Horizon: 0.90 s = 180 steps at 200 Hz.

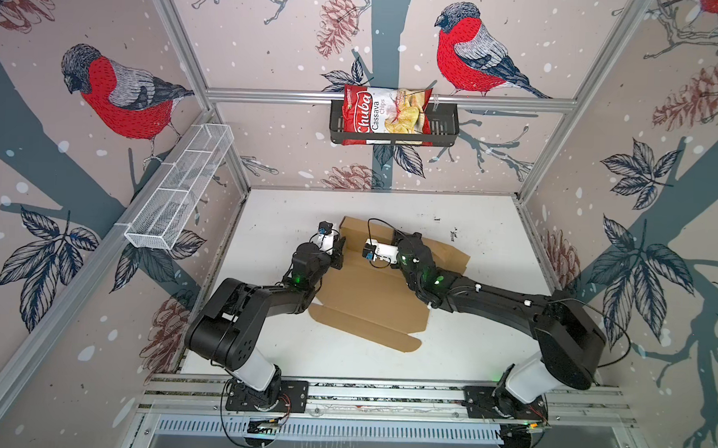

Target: Fold the paper box

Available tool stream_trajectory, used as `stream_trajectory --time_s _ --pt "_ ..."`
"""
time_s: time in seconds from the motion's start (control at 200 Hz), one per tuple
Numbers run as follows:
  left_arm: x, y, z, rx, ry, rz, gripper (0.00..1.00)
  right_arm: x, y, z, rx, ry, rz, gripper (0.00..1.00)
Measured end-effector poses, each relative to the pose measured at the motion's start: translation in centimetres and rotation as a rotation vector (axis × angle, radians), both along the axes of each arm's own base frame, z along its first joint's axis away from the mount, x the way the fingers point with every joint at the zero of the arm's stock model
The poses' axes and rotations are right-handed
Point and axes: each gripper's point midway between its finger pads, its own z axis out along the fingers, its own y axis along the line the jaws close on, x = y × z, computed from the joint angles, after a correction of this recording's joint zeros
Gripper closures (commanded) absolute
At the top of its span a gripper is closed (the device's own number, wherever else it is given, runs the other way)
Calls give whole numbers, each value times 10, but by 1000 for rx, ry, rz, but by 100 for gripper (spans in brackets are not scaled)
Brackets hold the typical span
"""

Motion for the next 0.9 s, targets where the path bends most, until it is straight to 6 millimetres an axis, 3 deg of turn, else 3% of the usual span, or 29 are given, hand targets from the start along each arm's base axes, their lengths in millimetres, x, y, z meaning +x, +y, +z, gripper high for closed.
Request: stream_trajectory --time_s 0.1,0.24,0.365,0.54,0.575,0.645,0.705,0.785,0.901 --pt "2 -1 0 7 -1 -4 53 -1 2 0 1 2 10 87" --pt "11 0 13 19 -29 5 48 -2 5 -1 2 8 31 87" --pt "18 11 15 23 -30 26 54 -4 5 -2 9 17 57 87" --pt "19 4 10 28 -15 -18 71 -4 7 -3 14 23 74 82" --pt "19 4 8 28 -12 -22 74 -3 7 -4 12 24 74 78" --pt "18 3 7 29 -9 -23 79 -3 7 -5 11 26 75 58" --pt "16 3 5 32 -6 -21 85 -3 7 -5 13 26 74 47" --pt "13 6 -1 46 4 -4 93 -3 7 -2 44 34 66 36" --pt "7 5 -3 42 -3 11 95 -7 5 20 170 89 74 24"
